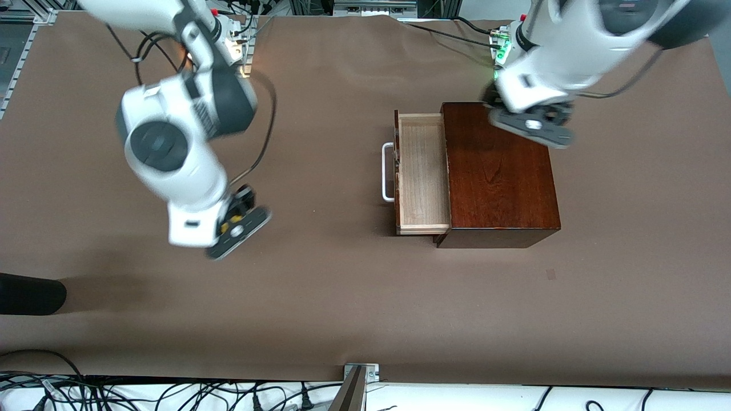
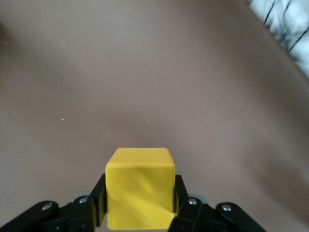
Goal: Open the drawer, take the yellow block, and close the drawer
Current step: 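Lift the yellow cube out with the right gripper while the left gripper returns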
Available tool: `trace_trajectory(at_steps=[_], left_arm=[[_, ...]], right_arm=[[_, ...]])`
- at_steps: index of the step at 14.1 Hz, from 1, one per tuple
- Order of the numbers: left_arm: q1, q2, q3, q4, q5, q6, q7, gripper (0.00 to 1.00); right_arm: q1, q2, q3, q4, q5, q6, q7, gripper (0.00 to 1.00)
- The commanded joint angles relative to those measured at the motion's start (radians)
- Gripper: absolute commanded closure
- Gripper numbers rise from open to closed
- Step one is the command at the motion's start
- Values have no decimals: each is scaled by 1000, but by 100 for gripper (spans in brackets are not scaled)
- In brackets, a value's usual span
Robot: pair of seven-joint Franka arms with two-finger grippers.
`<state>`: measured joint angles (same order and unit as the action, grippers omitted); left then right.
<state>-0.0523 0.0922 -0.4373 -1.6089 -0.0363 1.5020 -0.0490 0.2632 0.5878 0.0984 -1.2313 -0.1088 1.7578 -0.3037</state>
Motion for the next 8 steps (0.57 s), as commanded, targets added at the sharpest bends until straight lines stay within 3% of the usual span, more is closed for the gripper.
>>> trace_trajectory(at_steps=[1,3,6,8], left_arm=[[2,99,-87,35,-13,99,124,0],[-42,170,-132,35,4,225,172,0],[-174,285,-133,37,94,404,287,0],[-265,377,-132,43,96,422,264,0]], right_arm=[[-39,-103,-96,-303,130,168,49,100],[-42,-112,-137,-442,139,282,64,100],[-42,-137,-175,-604,139,417,84,100],[-42,-160,-189,-680,141,469,132,100]])
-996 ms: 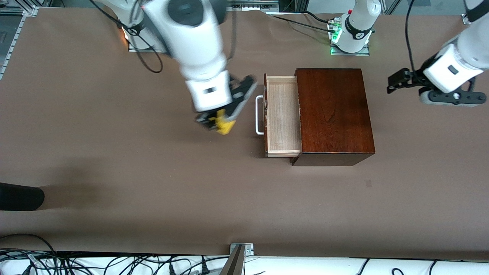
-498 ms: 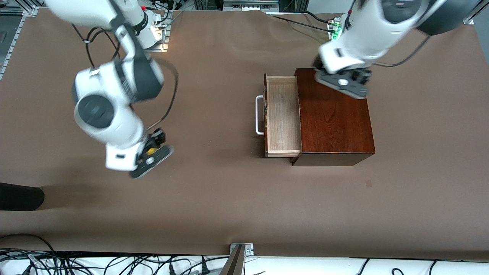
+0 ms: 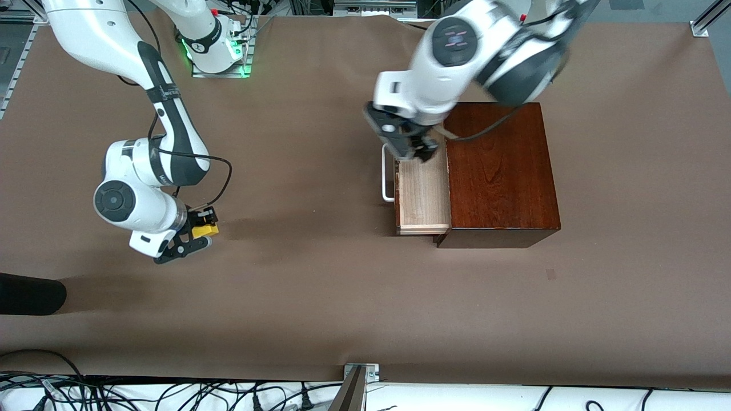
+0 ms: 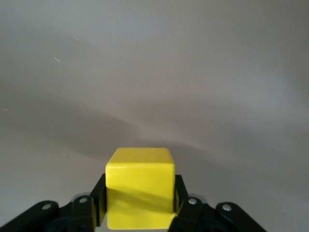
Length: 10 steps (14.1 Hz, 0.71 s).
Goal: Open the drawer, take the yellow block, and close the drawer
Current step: 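Lift the yellow cube out with the right gripper while the left gripper returns, then place the cube on the table with the right gripper while the left pushes drawer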
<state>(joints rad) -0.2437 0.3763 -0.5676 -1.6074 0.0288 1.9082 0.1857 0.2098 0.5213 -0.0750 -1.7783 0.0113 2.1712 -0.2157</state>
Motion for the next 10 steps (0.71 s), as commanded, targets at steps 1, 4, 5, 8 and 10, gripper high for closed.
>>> trace_trajectory(at_steps=[1,4,5,8,10], left_arm=[[-98,125,-2,53,31,15,28,0],[-114,188,3,96,72,20,41,0],[-115,203,3,101,129,22,81,0],[-129,271,0,124,276,83,337,0],[-120,312,6,124,292,155,481,0]], right_arm=[[11,-98,-14,-168,21,90,65,100],[11,-127,-14,-338,21,276,143,100],[11,-124,-12,-377,21,336,174,100],[11,-113,-9,-391,19,361,222,100],[11,-116,-9,-395,16,363,219,54]])
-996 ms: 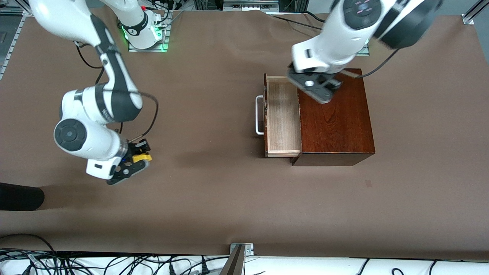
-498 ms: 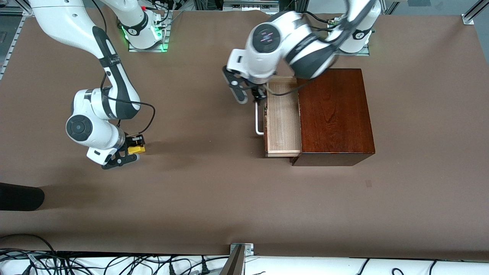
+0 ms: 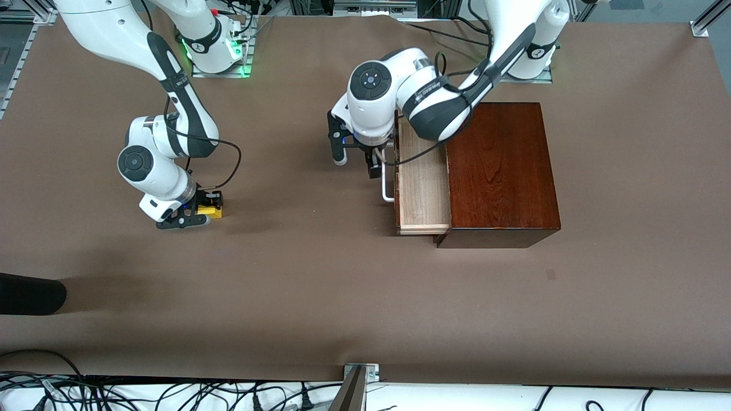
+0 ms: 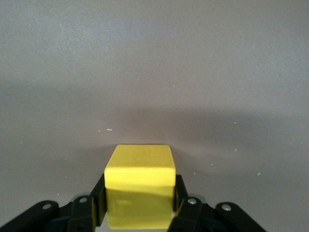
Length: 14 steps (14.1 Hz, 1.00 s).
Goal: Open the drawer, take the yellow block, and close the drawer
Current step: 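Place the cube on the table with the right gripper while the left pushes drawer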
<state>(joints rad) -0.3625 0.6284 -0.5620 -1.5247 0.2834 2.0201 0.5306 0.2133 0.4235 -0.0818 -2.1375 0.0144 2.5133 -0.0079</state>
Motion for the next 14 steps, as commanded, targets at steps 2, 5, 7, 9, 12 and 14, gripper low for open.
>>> trace_trajectory(at_steps=[2,5,7,9,12,14], left_arm=[[0,77,4,40,46,61,167,0],[13,83,11,31,45,52,181,0],[28,82,11,28,45,25,178,0],[52,79,11,29,45,-53,181,0],[80,62,10,40,45,-171,213,0],[118,44,7,43,43,-219,281,0]], right_arm=[[8,-57,-1,-18,10,12,-10,0],[8,-199,19,84,4,-210,-10,0],[8,-280,27,168,9,-367,-9,0],[8,-362,28,224,15,-494,-7,0],[8,-388,27,414,15,-751,-9,0],[8,-365,22,526,13,-856,-20,0]])
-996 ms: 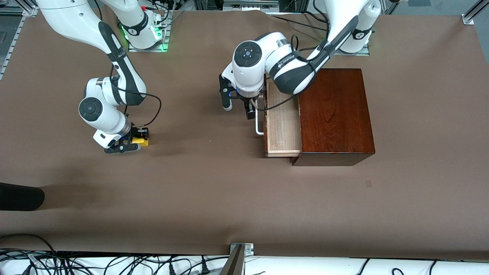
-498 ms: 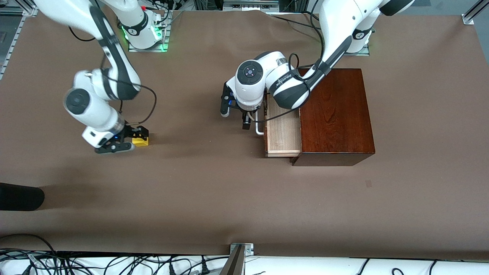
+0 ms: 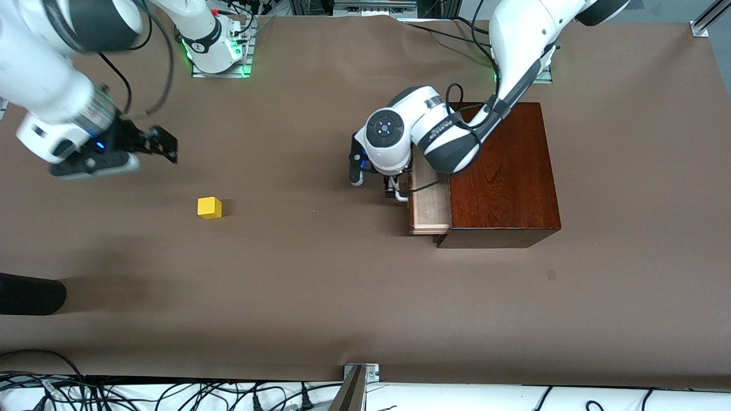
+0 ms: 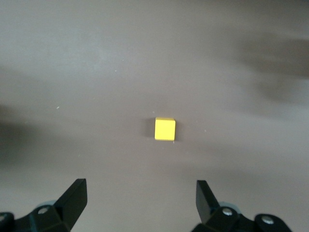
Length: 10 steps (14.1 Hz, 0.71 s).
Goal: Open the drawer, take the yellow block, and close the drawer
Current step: 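Push the drawer shut with the left gripper while the right gripper retracts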
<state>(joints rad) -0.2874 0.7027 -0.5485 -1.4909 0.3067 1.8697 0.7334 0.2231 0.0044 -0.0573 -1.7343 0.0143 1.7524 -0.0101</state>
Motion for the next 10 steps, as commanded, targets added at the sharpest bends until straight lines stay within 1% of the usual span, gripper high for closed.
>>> trace_trajectory(at_steps=[1,3,5,7,8,10], left_arm=[[57,-38,-8,9,20,-104,101,0],[77,-54,-8,9,20,-153,106,0],[80,-65,-5,8,20,-164,103,0],[86,-71,-4,8,22,-214,103,0],[88,-80,-7,8,22,-216,103,0],[88,-81,-7,8,22,-219,98,0]], right_arm=[[-2,55,-6,145,13,-120,-25,0],[-2,51,-7,153,1,-143,-27,0],[-4,51,-9,159,-2,-151,-25,0],[-5,45,-13,160,-4,-168,-24,0],[-5,45,-13,162,-16,-184,-22,0],[-4,49,-9,229,-57,-203,-22,0]])
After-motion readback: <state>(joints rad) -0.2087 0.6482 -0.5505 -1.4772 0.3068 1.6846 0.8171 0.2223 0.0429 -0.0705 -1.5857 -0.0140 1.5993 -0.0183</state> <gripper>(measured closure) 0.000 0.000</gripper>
